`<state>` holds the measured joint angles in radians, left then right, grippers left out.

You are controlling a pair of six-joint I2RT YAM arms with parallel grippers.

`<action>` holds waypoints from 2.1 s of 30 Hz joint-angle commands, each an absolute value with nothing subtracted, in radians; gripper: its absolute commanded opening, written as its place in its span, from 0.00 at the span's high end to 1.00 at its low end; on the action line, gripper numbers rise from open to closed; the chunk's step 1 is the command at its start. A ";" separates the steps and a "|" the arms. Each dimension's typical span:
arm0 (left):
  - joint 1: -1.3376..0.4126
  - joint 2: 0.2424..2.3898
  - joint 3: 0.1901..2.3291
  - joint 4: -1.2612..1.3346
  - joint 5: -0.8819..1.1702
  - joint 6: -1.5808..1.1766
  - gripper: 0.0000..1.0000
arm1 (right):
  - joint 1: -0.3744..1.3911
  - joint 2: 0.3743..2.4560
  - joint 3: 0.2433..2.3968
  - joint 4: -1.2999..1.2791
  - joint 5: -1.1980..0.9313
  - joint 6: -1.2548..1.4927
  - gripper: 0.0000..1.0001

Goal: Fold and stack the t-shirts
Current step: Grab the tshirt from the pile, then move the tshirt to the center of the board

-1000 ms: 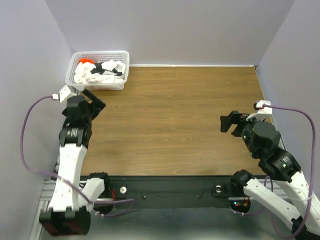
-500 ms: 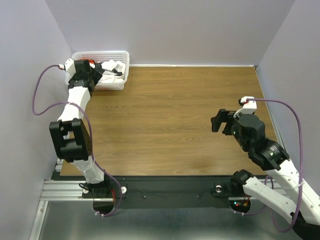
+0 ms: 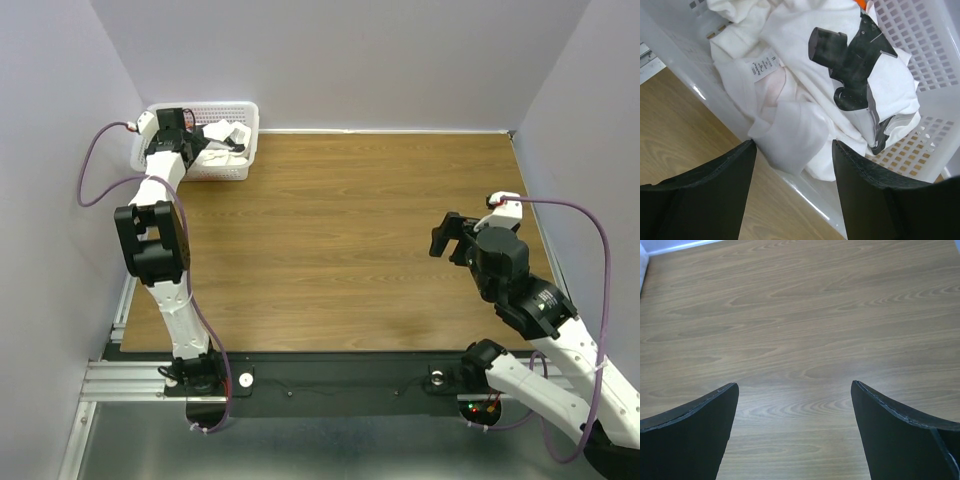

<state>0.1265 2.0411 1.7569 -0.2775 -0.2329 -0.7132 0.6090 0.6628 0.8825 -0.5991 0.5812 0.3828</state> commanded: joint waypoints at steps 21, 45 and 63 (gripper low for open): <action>0.133 1.948 1.911 -0.178 -0.239 -0.670 1.00 | 0.606 0.652 0.894 -0.546 0.655 0.433 0.00; -0.554 1.658 2.332 0.264 0.141 -0.489 1.00 | 0.606 0.542 0.896 -0.531 0.707 0.385 0.00; -0.574 1.727 2.287 0.241 0.342 -0.614 1.00 | 0.606 0.518 0.873 -0.529 0.649 0.333 0.00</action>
<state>-0.5747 1.7332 2.2829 0.1444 0.2855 -0.5865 0.6090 0.4953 0.8688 -0.5739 0.6613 0.3733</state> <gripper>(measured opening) 0.045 0.998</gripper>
